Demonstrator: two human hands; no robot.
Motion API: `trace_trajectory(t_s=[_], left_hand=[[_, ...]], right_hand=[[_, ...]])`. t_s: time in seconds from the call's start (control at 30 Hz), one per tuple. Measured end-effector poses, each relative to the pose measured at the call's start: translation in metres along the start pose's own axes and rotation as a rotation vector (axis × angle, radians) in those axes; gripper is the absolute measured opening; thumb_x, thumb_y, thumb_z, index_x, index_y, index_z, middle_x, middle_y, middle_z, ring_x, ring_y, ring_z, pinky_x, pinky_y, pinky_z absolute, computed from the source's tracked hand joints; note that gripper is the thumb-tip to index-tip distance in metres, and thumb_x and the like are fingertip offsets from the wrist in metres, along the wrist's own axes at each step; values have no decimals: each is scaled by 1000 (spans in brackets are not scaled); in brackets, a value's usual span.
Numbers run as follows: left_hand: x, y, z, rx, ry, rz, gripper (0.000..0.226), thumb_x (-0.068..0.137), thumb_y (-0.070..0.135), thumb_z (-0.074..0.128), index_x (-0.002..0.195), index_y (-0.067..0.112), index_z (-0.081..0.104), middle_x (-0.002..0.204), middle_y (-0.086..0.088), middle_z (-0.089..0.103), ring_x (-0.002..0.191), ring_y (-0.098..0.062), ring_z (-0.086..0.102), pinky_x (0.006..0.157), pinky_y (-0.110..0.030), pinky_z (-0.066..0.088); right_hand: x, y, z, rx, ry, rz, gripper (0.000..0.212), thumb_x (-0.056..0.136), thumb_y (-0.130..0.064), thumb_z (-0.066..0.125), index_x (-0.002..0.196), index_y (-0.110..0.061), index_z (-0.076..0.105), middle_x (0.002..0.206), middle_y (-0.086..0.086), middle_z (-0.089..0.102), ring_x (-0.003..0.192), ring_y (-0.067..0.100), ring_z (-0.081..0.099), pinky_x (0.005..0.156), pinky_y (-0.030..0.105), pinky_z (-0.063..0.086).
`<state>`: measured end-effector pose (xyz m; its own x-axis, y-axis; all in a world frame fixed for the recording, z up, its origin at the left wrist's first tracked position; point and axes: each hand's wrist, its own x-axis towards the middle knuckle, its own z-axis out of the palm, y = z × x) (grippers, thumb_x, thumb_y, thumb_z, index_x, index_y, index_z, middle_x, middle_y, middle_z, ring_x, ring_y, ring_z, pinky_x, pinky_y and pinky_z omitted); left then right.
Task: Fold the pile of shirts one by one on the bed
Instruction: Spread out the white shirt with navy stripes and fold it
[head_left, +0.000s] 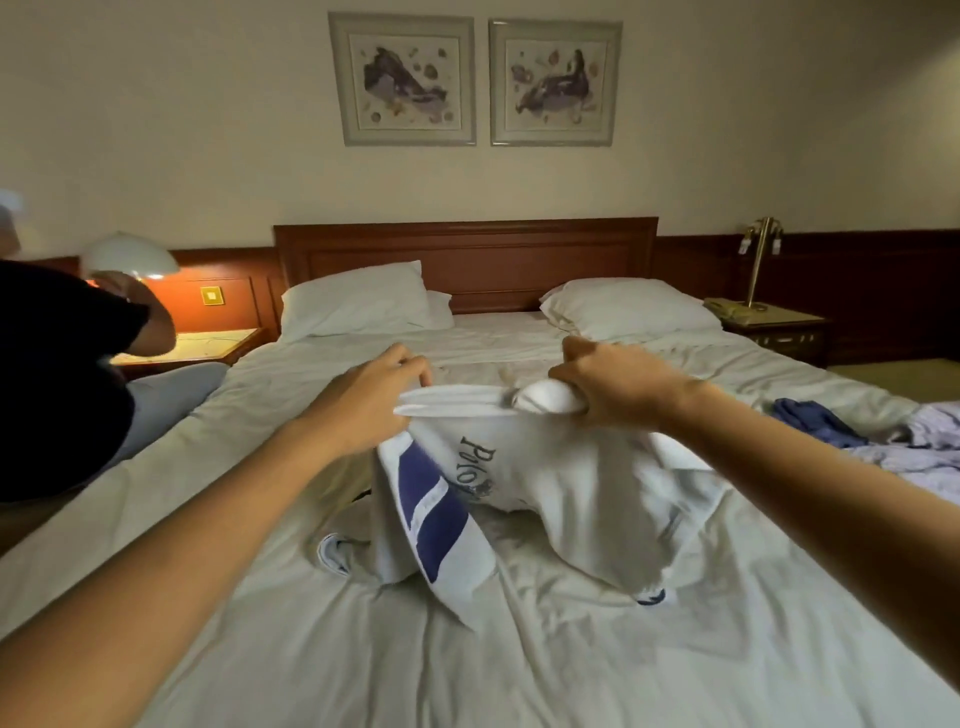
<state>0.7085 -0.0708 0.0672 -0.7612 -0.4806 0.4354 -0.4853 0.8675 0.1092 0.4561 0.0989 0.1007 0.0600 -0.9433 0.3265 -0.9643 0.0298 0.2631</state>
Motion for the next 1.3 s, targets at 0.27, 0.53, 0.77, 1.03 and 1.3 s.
trace_trajectory(t_s=[0.27,0.53,0.77,1.03,1.3], left_hand=[[-25,-77,-82,-31,96,-254,39,85,-13,46,65,18,59,70,-3,57,73,-26,55,58,-30,35],[-44,-74,-108,58,367,-205,8,93,44,49,90,37,52,65,7,58,63,-12,55,53,-26,36],[-48,-91,-125,45,89,-144,40,64,68,80,69,32,65,60,9,64,60,-7,61,53,-31,47],[-3,-127,-47,-18,-418,-361,19,77,40,82,78,24,72,70,4,71,63,-11,66,58,-26,52],[187,-149,-126,122,459,-493,19,87,20,69,71,12,64,76,-14,59,77,-38,58,63,-35,41]], right_hand=[[-3,38,-29,-22,54,70,50,87,-61,61,129,-40,45,103,-7,48,88,24,60,68,33,40],[7,35,-56,183,68,120,32,80,-34,78,72,-37,47,74,-15,53,76,19,58,63,30,44],[7,37,-72,524,-400,198,43,64,-44,90,98,-33,67,97,-15,70,91,11,67,82,26,52],[58,28,16,-56,-802,195,37,77,-40,79,105,-17,69,98,-2,67,85,16,63,68,23,48],[208,121,-44,-8,251,508,28,94,-11,52,118,-7,65,115,22,64,105,42,63,79,37,45]])
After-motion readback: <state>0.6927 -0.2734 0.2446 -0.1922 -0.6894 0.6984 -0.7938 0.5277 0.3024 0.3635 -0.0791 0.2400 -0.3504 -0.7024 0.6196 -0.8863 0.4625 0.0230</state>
